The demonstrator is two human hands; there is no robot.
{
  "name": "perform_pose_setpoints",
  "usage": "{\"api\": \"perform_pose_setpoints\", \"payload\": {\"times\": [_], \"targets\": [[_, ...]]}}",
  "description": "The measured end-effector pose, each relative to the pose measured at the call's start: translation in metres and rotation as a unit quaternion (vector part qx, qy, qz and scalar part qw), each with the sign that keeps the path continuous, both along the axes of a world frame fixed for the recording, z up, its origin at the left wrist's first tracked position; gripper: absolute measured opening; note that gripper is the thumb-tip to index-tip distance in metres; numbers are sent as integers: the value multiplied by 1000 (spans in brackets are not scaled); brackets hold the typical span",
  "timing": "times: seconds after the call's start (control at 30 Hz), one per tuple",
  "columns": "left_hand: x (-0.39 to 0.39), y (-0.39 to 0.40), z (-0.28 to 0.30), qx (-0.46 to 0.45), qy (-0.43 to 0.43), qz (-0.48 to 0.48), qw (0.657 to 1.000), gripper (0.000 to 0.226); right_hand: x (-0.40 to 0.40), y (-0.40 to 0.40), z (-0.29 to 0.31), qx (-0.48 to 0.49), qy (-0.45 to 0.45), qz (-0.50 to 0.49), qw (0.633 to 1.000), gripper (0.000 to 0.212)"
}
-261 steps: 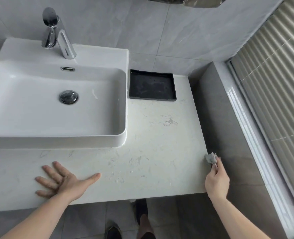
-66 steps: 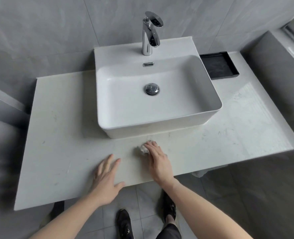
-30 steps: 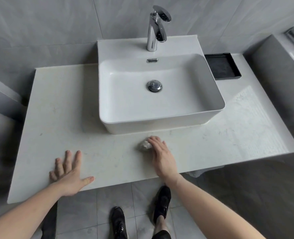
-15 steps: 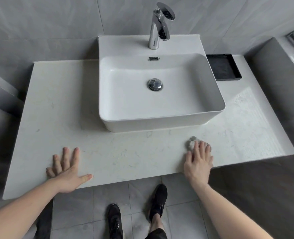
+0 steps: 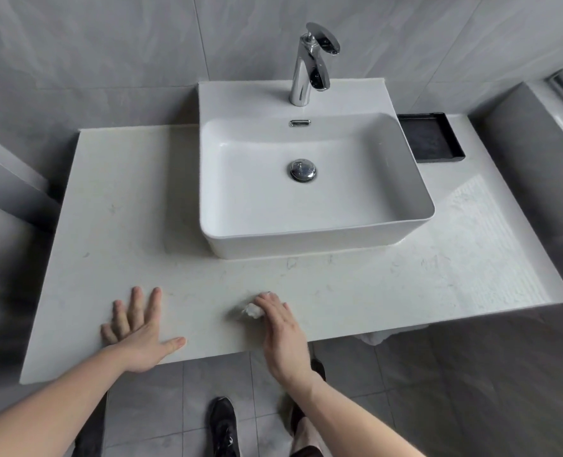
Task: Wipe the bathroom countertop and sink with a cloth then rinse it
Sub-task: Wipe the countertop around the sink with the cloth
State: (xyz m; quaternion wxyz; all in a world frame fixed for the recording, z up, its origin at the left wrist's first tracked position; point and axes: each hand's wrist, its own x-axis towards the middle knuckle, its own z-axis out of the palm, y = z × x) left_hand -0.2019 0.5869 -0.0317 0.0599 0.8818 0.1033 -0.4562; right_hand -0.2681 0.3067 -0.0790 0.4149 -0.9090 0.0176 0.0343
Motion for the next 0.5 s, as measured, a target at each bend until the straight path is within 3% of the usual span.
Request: {"api": "perform_pose_setpoints", "payload": {"times": [0.1,0.3,0.5], "targets": [[0,2,-2,-5,-1,2,1000,122,1,-48,7,8,9,-100,995,83],[0,4,-4,-14,-4,2,1000,121,9,-154,-1,-108,26,-228,967,43],[-2,5,-6,-20,-11,-2,1000,120,3,-127,-15,-211,104,-220,947,61]]}}
